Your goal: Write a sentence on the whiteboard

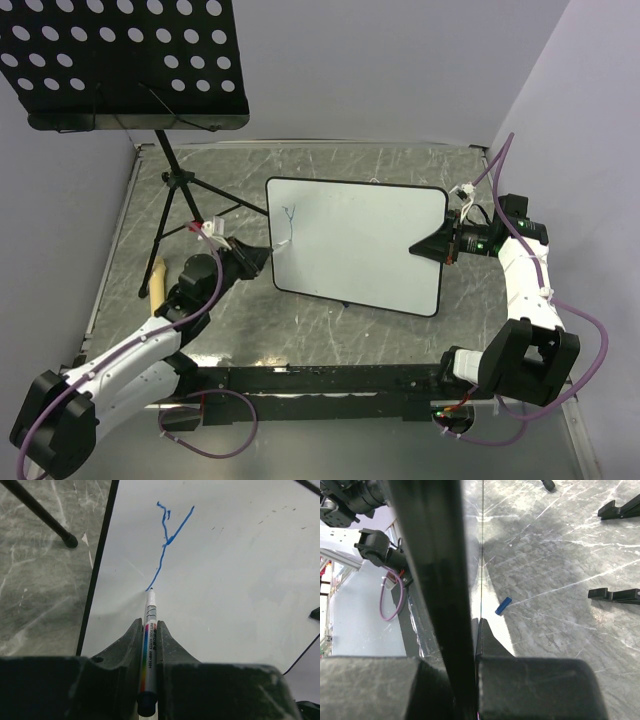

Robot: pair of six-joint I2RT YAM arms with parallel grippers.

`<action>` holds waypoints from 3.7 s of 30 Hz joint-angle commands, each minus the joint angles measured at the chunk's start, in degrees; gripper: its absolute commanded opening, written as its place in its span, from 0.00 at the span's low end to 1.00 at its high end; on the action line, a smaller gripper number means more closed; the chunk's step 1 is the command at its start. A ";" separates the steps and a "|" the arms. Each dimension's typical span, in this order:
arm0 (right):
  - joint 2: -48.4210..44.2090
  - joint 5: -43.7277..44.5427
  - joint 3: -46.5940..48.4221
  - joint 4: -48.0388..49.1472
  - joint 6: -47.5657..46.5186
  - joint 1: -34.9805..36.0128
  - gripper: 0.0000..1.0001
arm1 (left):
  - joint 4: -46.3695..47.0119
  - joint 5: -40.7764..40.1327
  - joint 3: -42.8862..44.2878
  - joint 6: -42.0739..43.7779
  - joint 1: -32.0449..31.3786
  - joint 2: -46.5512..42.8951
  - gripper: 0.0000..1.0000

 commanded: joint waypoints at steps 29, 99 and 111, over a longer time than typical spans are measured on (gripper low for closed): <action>-0.95 -13.45 3.38 -0.40 -3.10 0.21 0.00 | 4.35 1.74 6.72 0.92 0.20 3.13 0.01; -0.95 -13.80 3.73 -1.19 -3.80 0.21 0.00 | -1.36 4.64 7.60 1.18 0.20 9.10 0.01; -0.69 -13.71 3.73 -1.45 -3.98 0.30 0.00 | -4.09 1.74 7.78 1.71 0.46 8.75 0.01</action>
